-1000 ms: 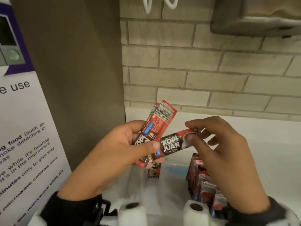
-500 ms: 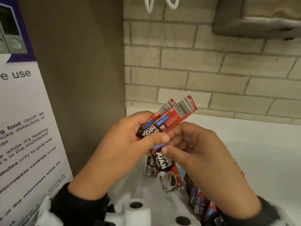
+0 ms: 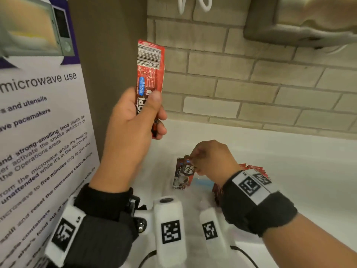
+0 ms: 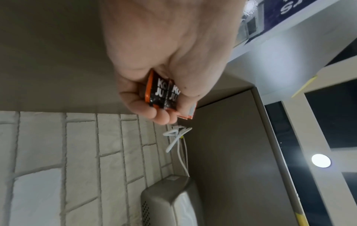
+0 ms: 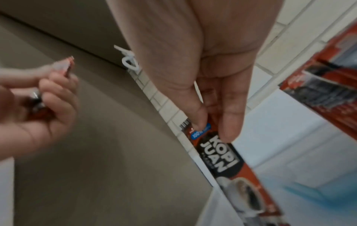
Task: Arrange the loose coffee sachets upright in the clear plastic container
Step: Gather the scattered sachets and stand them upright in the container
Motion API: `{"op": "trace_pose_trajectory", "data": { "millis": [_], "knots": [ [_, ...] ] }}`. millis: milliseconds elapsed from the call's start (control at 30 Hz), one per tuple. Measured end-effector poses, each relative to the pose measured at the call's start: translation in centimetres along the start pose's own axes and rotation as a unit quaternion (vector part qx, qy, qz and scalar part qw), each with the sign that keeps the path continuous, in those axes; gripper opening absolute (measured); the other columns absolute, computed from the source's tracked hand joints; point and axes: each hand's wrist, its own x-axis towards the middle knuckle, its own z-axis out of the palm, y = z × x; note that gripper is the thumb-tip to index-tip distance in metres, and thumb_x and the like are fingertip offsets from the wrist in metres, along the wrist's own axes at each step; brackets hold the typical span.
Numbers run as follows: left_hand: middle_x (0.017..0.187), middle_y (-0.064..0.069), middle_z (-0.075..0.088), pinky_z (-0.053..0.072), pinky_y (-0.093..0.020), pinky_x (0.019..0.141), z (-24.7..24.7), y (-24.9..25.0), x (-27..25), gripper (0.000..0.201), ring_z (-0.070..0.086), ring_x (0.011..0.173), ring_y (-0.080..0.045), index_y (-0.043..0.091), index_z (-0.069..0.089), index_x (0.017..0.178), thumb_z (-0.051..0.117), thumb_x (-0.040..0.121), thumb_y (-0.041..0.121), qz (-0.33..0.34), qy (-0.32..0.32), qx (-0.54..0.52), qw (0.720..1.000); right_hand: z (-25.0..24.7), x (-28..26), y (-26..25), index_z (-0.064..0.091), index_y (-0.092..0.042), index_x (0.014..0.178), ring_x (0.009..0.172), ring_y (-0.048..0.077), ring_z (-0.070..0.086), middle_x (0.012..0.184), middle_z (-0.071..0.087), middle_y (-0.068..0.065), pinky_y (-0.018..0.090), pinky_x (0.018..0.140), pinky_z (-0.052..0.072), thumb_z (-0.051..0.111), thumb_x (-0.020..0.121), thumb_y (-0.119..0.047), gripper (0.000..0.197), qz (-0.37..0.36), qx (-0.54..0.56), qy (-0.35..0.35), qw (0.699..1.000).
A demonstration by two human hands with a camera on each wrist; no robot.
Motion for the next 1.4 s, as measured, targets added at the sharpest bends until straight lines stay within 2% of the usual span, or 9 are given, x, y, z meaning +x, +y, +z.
{"op": "trace_pose_trajectory", "data": {
  "millis": [133,500,667,833,900,1033,1133,1267,1400],
  "knots": [
    [0.061,0.009,0.059,0.045,-0.019,0.048,-0.1,0.3,0.0,0.008,0.053,0.051,-0.007,0.026,0.056,0.090,0.052,0.096,0.022,-0.012,0.005,-0.046,0.999,1.2,1.1,0.0,0.047,-0.019,0.061,0.083,0.028,0.066,0.073,0.058,0.002,0.033,0.076,0.054,0.058,0.079,0.000,0.028,0.014,-0.054,-0.009,0.998],
    [0.063,0.006,0.059,0.046,-0.020,0.049,-0.1,0.1,0.0,0.009,0.054,0.052,-0.009,0.023,0.057,0.092,0.051,0.095,0.017,-0.040,-0.017,-0.069,0.997,2.4,2.5,0.3,0.045,-0.018,0.072,0.089,0.029,0.065,0.095,0.062,0.010,0.036,0.079,0.055,0.060,0.077,0.001,0.025,0.056,-0.049,-0.023,0.997],
    [0.065,0.003,0.062,0.047,-0.024,0.051,0.0,-0.6,0.0,0.019,0.056,0.053,-0.013,0.019,0.058,0.096,0.040,0.097,0.013,-0.077,-0.042,-0.100,0.991,2.3,2.3,0.9,0.045,-0.013,0.085,0.079,0.021,0.054,0.086,0.052,0.002,0.020,0.054,0.040,0.058,0.077,0.004,0.023,0.043,-0.060,-0.005,0.997],
    [0.073,-0.004,0.069,0.052,-0.023,0.052,-0.1,-2.1,-0.4,0.025,0.064,0.061,-0.016,0.014,0.060,0.102,0.036,0.098,0.008,-0.146,-0.072,-0.118,0.980,0.8,0.8,1.0,0.047,-0.016,0.080,0.081,0.030,0.063,0.082,0.056,0.004,0.043,0.078,0.053,0.059,0.079,-0.002,0.018,0.018,0.067,0.053,0.996],
    [0.080,-0.005,0.073,0.055,-0.023,0.057,0.0,-2.7,-0.5,0.022,0.068,0.071,-0.015,0.013,0.061,0.104,0.041,0.097,0.007,-0.176,-0.091,-0.105,0.975,-0.2,-0.2,0.5,0.052,-0.015,0.082,0.079,0.030,0.064,0.084,0.060,0.006,0.046,0.077,0.054,0.060,0.081,-0.007,0.012,-0.003,0.143,0.088,0.986],
    [0.087,-0.001,0.071,0.055,-0.032,0.074,0.5,-3.3,-0.2,0.020,0.066,0.070,-0.009,0.015,0.063,0.105,0.049,0.093,0.007,-0.179,-0.117,-0.081,0.974,-1.7,-2.6,-1.0,0.060,-0.012,0.089,0.066,0.017,0.065,0.079,0.062,0.001,0.027,0.060,0.055,0.061,0.085,-0.007,0.007,-0.041,0.348,0.070,0.934],
    [0.095,-0.007,0.070,0.055,-0.032,0.073,1.0,-3.5,-0.4,0.023,0.065,0.077,-0.015,0.013,0.064,0.108,0.050,0.090,0.011,-0.180,-0.147,-0.082,0.969,-1.5,-3.7,-1.4,0.064,-0.012,0.092,0.063,0.014,0.064,0.076,0.065,0.000,0.024,0.058,0.051,0.065,0.082,-0.006,0.012,-0.071,0.444,0.053,0.892],
    [0.106,-0.008,0.072,0.053,-0.045,0.089,1.8,-3.5,-1.0,0.025,0.066,0.101,-0.029,0.018,0.065,0.112,0.050,0.093,0.011,-0.184,-0.155,-0.062,0.969,-0.9,-4.0,-1.3,0.063,-0.010,0.095,0.061,0.015,0.060,0.075,0.065,0.005,0.022,0.053,0.049,0.069,0.078,-0.001,0.020,-0.093,0.491,0.067,0.863],
    [0.103,-0.011,0.072,0.049,-0.047,0.090,2.3,-3.3,-1.4,0.027,0.066,0.096,-0.029,0.018,0.066,0.109,0.049,0.091,0.008,-0.178,-0.142,-0.080,0.970,-0.5,-3.7,-0.9,0.063,-0.011,0.082,0.057,0.015,0.054,0.067,0.061,0.006,0.021,0.051,0.046,0.068,0.066,-0.003,0.018,-0.109,0.495,0.113,0.855]
  ]
}}
